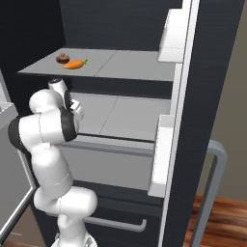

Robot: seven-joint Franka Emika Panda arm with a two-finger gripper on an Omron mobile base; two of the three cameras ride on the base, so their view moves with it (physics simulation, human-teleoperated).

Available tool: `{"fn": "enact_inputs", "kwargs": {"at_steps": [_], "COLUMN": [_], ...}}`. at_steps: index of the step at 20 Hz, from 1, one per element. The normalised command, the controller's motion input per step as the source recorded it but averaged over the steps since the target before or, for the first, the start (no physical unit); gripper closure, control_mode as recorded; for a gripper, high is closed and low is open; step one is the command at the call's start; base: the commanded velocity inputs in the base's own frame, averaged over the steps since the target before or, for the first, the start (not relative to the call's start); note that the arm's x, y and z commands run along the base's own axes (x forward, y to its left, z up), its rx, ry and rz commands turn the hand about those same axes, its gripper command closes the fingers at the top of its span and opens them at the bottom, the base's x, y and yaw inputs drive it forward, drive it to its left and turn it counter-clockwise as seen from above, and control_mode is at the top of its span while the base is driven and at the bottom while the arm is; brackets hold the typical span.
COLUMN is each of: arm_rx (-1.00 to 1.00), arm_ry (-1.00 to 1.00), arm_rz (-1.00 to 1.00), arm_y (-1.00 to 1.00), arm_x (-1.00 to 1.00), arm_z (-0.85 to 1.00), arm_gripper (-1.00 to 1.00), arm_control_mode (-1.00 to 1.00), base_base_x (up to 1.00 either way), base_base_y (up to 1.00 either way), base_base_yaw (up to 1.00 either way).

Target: Gather the mushroom and carrot from the fridge and place them on a tray on the dining counter. Then gather the chicken drumsticks from the fridge and place them on the other tray.

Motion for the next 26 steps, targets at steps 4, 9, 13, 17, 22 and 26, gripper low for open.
{"fn": "enact_inputs", "kwargs": {"at_steps": [4,9,13,17,22,26], "arm_rx": [0.13,0.18,0.10,0.06,0.06,0.07], "arm_ry": [-0.25,-0.11,-0.13,-0.10,0.00,0.07], "arm_rz": [0.00,-0.02,0.00,0.00,0.00,-0.01], "arm_y": [-0.17,-0.40,-0.53,-0.47,-0.28,-0.19], "arm_x": [-1.00,-1.00,-0.89,-0.58,-0.54,-0.66], "arm_z": [-0.15,0.18,0.68,0.98,1.00,1.00], "arm_gripper": [1.00,1.00,1.00,1.00,1.00,1.00], "arm_control_mode": [-1.00,-1.00,-1.00,-1.00,-1.00,-1.00], "base_base_x": [0.00,0.00,0.00,0.00,0.00,0.00], "base_base_y": [0.00,0.00,0.00,0.00,0.00,0.00], "base_base_yaw": [0.00,0.00,0.00,0.00,0.00,0.00]}}
